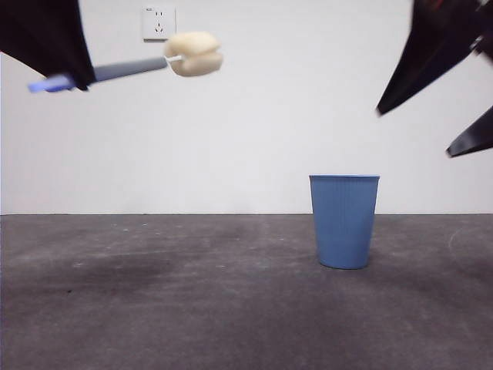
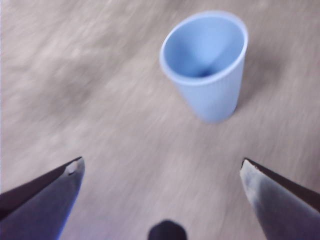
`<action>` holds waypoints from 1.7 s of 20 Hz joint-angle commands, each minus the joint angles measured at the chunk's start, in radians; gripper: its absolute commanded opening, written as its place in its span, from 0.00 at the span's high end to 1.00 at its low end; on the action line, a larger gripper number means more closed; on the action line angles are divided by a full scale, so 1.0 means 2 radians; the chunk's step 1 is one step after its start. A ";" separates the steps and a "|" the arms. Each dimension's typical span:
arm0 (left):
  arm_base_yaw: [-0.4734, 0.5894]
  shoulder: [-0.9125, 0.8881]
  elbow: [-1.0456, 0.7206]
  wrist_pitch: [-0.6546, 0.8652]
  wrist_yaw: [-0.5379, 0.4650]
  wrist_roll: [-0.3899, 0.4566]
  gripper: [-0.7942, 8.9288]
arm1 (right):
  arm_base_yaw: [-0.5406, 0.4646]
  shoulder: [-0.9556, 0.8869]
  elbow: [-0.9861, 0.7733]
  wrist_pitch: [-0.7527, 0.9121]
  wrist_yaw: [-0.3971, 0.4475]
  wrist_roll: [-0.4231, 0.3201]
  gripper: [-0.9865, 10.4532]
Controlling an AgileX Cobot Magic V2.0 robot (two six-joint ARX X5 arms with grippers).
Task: Pick up the cup brush,pick up the cup,insert the brush into the cup,clean the cup,put the cup brush back,put the cup back to the fixed position on the table
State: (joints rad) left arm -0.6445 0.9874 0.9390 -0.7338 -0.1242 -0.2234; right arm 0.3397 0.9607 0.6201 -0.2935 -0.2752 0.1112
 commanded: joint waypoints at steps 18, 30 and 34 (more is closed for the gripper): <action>-0.002 -0.019 -0.002 -0.056 0.000 0.020 0.93 | 0.029 0.249 -0.031 0.338 0.085 -0.039 0.42; -0.002 -0.019 -0.002 -0.056 0.001 0.016 0.93 | 0.027 0.357 -0.031 0.502 0.086 -0.039 0.44; -0.002 -0.019 -0.002 -0.056 0.001 0.016 0.93 | 0.027 0.365 -0.031 0.521 0.086 -0.040 0.68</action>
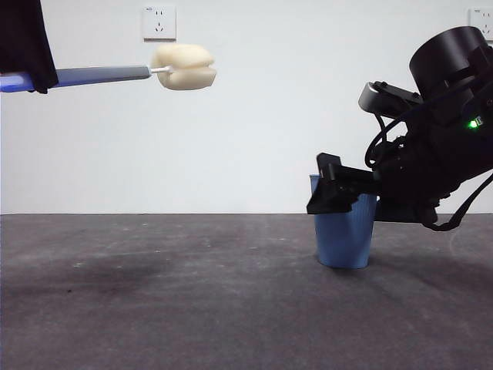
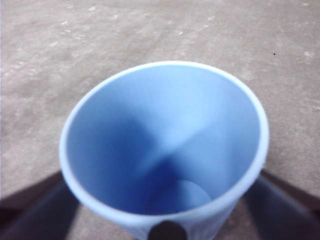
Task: Pick up the cup brush,pick up the cup,insert the brush into the cup,clean the cup,put the cup brush back,put the cup back to the fixed position on the table
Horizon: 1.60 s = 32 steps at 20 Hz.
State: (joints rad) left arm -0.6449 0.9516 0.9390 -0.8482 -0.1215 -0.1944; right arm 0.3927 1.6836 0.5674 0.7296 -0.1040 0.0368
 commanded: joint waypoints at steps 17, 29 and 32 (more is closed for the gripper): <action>-0.002 -0.001 -0.002 -0.036 0.016 0.158 0.93 | 0.047 -0.212 0.050 -0.380 0.076 -0.125 0.92; -0.014 0.011 -0.002 -0.104 0.052 0.255 0.93 | 0.156 -0.219 0.151 -0.600 0.305 -0.379 0.92; -0.031 0.016 -0.002 -0.104 0.052 0.254 0.93 | 0.172 -0.218 0.151 -0.610 0.323 -0.418 0.92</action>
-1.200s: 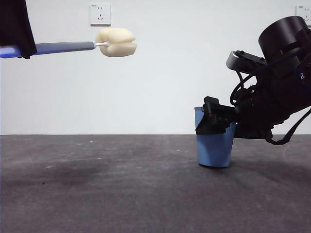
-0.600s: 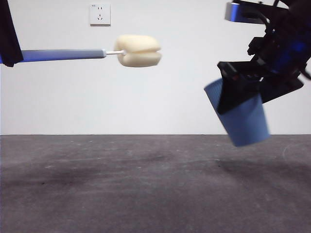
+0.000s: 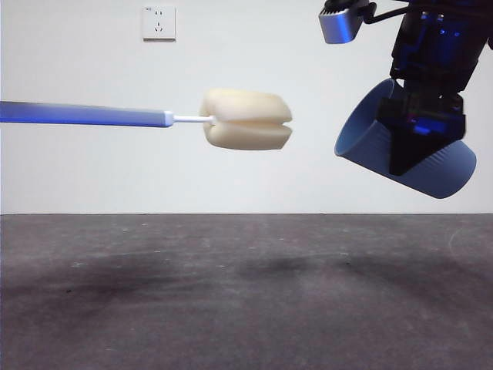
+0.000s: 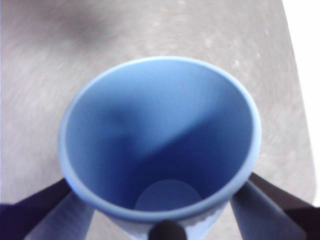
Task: Pick up the cup brush,pick up the cup,insert the brush into the cup,clean the cup,put the cup brush back,put the cup back to the fixed position on the table
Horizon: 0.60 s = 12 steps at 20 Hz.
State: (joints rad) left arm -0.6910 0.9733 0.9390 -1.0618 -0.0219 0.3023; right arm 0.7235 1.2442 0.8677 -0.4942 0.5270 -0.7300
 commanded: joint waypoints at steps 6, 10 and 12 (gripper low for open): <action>-0.052 0.037 -0.002 0.031 0.002 -0.028 0.93 | 0.042 0.014 0.001 -0.014 0.030 -0.063 0.93; -0.069 0.047 -0.002 0.039 0.002 -0.037 0.93 | 0.055 0.033 0.001 -0.017 0.056 -0.086 0.92; -0.074 0.051 -0.002 0.038 0.002 -0.038 0.93 | 0.058 0.041 0.001 -0.017 0.055 -0.086 0.92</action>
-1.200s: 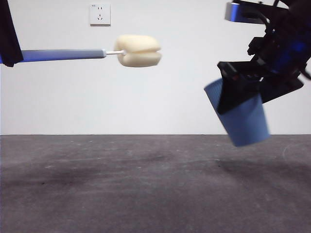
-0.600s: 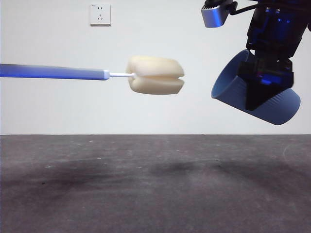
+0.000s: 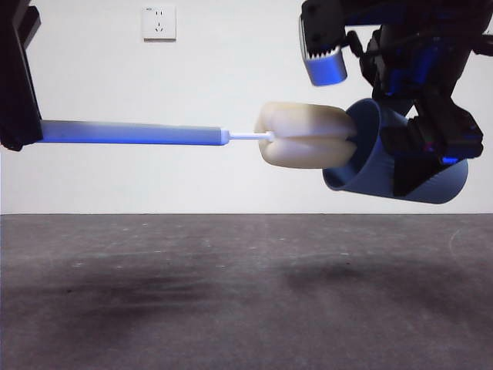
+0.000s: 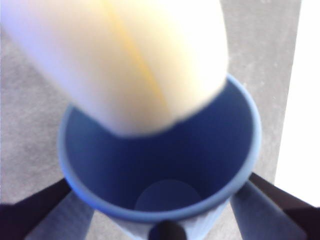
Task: Pick up the cup brush,pick up the cup,insert the brush into the cup,clean the cup,put the cup brush back,put the cup back to the fixed position on the table
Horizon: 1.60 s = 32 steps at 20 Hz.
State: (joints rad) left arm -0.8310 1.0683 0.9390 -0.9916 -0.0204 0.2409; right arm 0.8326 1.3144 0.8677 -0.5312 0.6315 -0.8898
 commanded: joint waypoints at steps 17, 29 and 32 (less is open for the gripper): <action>-0.030 0.086 -0.001 0.111 0.040 -0.066 0.93 | 0.077 0.062 0.001 0.032 0.002 -0.027 0.92; -0.028 0.019 -0.001 -0.026 -0.002 -0.082 0.93 | 0.078 0.067 0.001 0.026 0.037 -0.022 0.92; -0.029 0.011 -0.001 -0.028 0.000 -0.082 0.93 | 0.078 0.067 0.001 0.026 0.037 -0.022 0.92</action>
State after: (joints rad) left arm -0.8867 1.0859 0.9390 -1.0531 -0.0227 0.0849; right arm 0.9886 1.4399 0.8677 -0.4820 0.7006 -0.9398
